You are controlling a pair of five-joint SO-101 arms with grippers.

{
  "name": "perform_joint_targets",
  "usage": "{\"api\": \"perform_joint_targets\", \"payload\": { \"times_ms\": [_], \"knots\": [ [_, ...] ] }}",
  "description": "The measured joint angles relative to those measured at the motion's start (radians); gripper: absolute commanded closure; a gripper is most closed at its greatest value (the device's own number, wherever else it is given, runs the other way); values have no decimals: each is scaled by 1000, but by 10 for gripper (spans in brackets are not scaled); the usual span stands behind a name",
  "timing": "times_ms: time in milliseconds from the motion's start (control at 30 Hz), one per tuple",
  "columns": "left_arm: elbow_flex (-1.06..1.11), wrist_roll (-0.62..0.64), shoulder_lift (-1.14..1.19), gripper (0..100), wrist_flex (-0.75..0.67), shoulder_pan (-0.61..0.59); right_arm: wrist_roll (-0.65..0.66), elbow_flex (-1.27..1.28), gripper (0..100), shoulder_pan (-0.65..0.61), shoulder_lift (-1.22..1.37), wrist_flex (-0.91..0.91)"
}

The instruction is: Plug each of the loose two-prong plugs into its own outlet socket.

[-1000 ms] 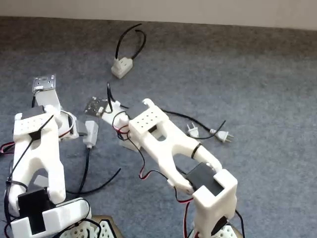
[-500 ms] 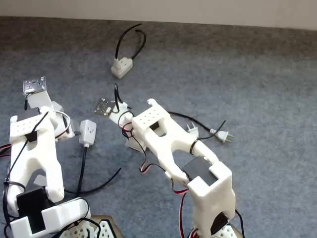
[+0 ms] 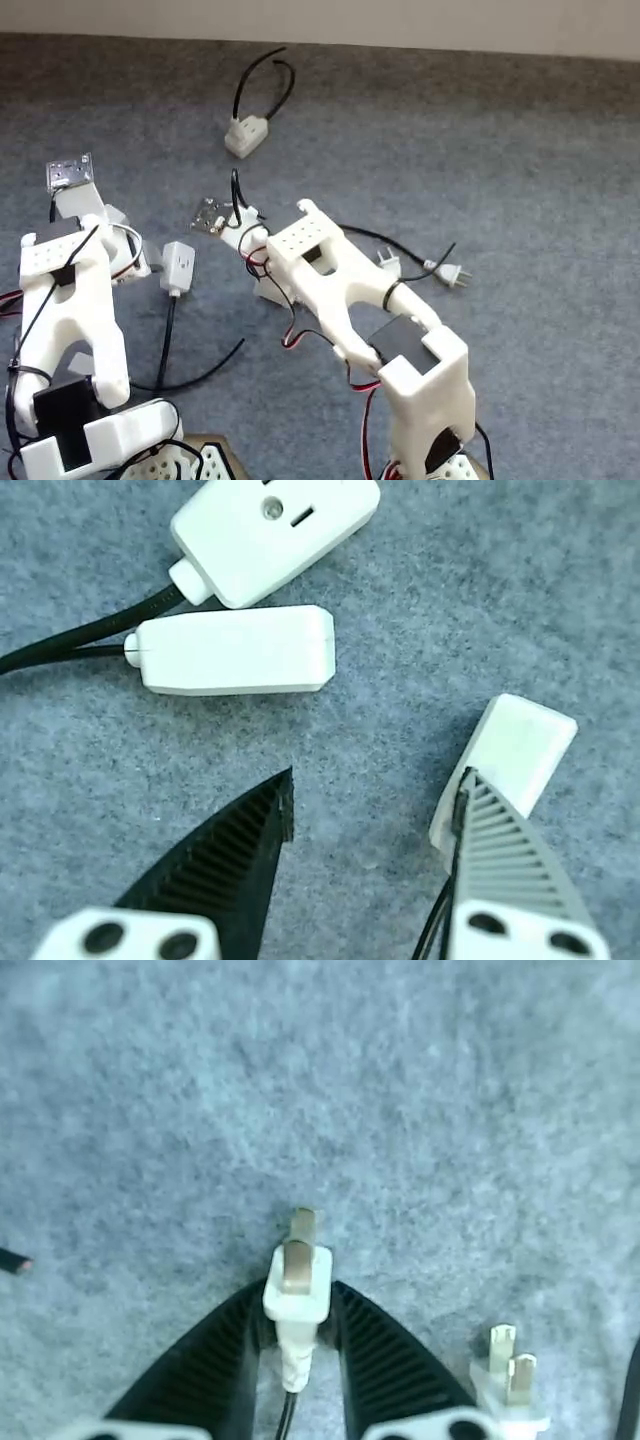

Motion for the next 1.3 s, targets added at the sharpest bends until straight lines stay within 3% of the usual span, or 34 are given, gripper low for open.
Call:
{"api": "perform_joint_targets", "payload": {
  "times_ms": [267, 467, 567, 767, 867, 1300],
  "knots": [
    [0, 0, 0, 736, 0, 5, 0, -288, 992, 15, -63, 311],
    [15, 0, -2, 736, -15, 63, 0, -669, 992, 98, -207, 575],
    [40, 3, -5, 737, -57, 109, 0, -770, 992, 155, -265, 617],
    [55, 12, -3, 738, -192, 258, 0, -723, 992, 236, -419, 618],
    [57, 98, -23, 738, -244, 333, 0, -663, 992, 235, -546, 618],
    [64, 161, -440, 737, -319, 542, 0, -276, 992, 235, -1096, 620]
  ]
}}
